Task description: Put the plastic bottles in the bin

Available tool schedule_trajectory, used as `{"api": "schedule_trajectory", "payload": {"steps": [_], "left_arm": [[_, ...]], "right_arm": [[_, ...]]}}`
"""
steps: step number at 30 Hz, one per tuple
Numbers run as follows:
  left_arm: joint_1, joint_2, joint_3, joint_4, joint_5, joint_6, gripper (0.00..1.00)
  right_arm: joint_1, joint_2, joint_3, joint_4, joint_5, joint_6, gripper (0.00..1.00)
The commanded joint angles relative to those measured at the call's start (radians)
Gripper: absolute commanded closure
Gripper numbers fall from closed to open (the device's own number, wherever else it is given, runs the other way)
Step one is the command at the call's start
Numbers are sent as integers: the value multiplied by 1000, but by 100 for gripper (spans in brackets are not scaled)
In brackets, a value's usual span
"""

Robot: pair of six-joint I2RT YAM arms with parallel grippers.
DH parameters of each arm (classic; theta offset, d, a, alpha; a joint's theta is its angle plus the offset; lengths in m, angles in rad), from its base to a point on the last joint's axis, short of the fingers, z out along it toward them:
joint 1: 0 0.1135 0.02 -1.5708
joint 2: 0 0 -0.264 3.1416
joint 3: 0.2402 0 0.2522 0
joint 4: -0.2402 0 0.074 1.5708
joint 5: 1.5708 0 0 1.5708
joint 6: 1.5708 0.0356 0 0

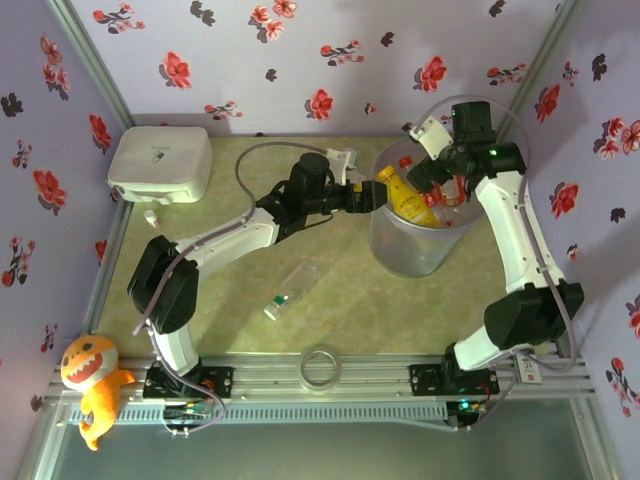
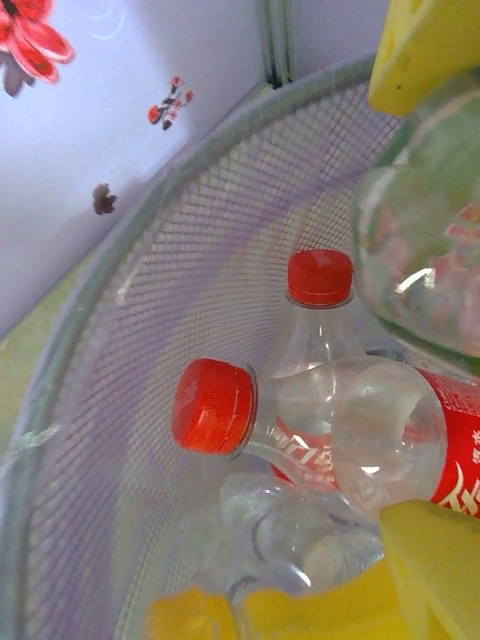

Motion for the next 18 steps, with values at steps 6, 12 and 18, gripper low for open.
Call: {"api": "schedule_trajectory", "payload": {"steps": [6, 12, 18], "left_arm": [[-8, 29, 17, -42, -4, 6, 13], [-8, 27, 19, -50, -3, 11, 13], [-9, 26, 17, -44, -4, 8, 13]], "right_arm": [[-23, -112, 1, 67, 77, 260, 19], [-109, -138, -26, 87, 86, 467, 44], [-119, -132, -102, 86, 68, 513, 54]]}}
